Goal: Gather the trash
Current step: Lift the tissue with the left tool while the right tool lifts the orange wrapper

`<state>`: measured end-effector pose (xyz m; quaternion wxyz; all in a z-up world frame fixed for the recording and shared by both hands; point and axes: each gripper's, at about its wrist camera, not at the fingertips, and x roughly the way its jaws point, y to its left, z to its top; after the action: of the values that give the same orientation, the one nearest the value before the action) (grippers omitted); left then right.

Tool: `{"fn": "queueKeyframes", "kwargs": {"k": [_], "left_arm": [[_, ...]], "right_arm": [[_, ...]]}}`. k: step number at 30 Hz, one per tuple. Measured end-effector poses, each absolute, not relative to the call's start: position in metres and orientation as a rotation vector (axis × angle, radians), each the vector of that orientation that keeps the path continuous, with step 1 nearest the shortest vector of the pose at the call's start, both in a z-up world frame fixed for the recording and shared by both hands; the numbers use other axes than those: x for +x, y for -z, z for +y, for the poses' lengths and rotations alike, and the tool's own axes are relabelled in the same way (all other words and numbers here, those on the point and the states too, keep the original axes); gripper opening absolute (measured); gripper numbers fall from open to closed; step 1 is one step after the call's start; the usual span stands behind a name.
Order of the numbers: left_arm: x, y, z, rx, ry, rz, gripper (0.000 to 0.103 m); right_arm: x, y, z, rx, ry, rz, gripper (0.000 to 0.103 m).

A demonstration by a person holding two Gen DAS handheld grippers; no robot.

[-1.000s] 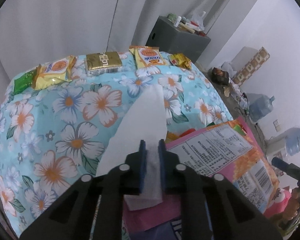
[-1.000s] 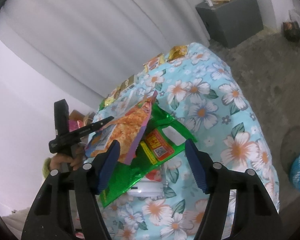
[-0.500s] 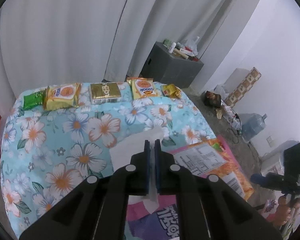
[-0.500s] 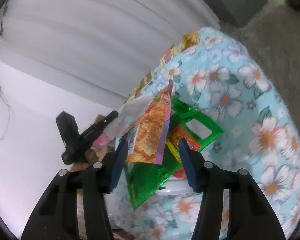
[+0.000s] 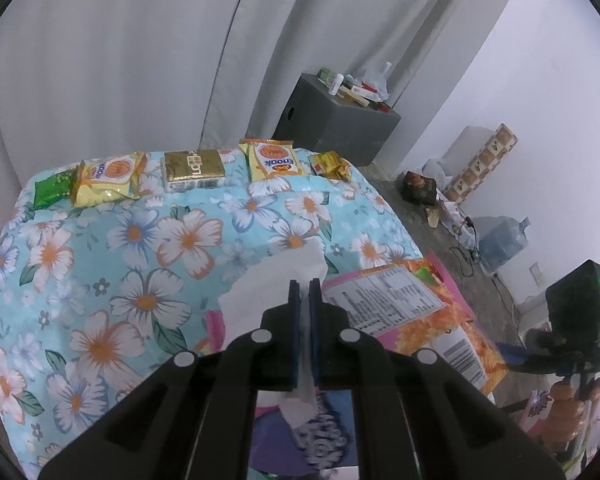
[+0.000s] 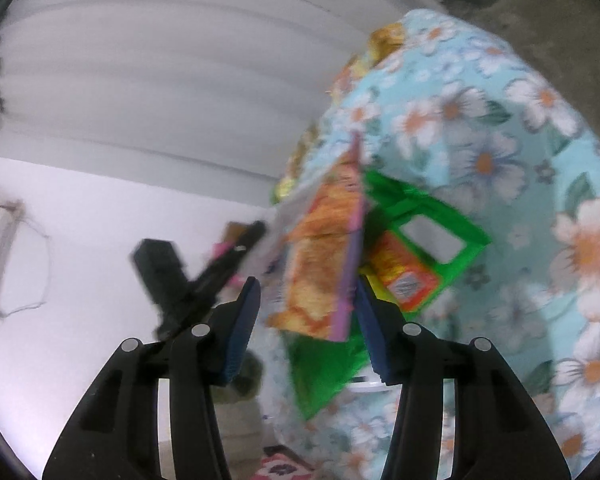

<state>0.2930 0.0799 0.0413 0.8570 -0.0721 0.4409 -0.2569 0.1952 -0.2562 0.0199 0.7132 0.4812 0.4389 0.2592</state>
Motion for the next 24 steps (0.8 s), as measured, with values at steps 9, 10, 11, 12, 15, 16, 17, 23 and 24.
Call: {"fn": "queueKeyframes", "kwargs": {"k": [9,10,11,12,15,16,17,23,24], "left_arm": [[0.292,-0.038,0.073,-0.138,0.553,0.936,0.004],[0.292,-0.037,0.073,-0.137,0.553,0.938,0.004],[0.292,-0.036,0.072,-0.135,0.554,0.941,0.004],[0.292,-0.036,0.072,-0.135,0.555,0.942,0.004],[0.291,-0.034,0.071,-0.135,0.558,0.946,0.004],[0.290,-0.034,0.070,-0.135,0.560,0.948,0.004],[0.290,-0.034,0.069,-0.134,0.561,0.949,0.004],[0.287,-0.031,0.066,-0.133,0.564,0.950,0.004],[0.287,-0.030,0.065,-0.136,0.565,0.951,0.004]], "right_arm": [[0.195,-0.028,-0.248,1.109,-0.657,0.930,0.043],[0.195,-0.027,-0.247,1.113,-0.658,0.936,0.043],[0.196,-0.025,-0.244,1.120,-0.661,0.943,0.041],[0.196,-0.023,-0.243,1.125,-0.664,0.946,0.040],[0.198,-0.019,-0.239,1.157,-0.694,0.943,0.040],[0.198,-0.019,-0.238,1.164,-0.700,0.943,0.040],[0.198,-0.019,-0.236,1.175,-0.710,0.939,0.040],[0.203,-0.021,-0.228,1.201,-0.723,0.930,0.041],[0.204,-0.020,-0.226,1.203,-0.719,0.937,0.041]]}}
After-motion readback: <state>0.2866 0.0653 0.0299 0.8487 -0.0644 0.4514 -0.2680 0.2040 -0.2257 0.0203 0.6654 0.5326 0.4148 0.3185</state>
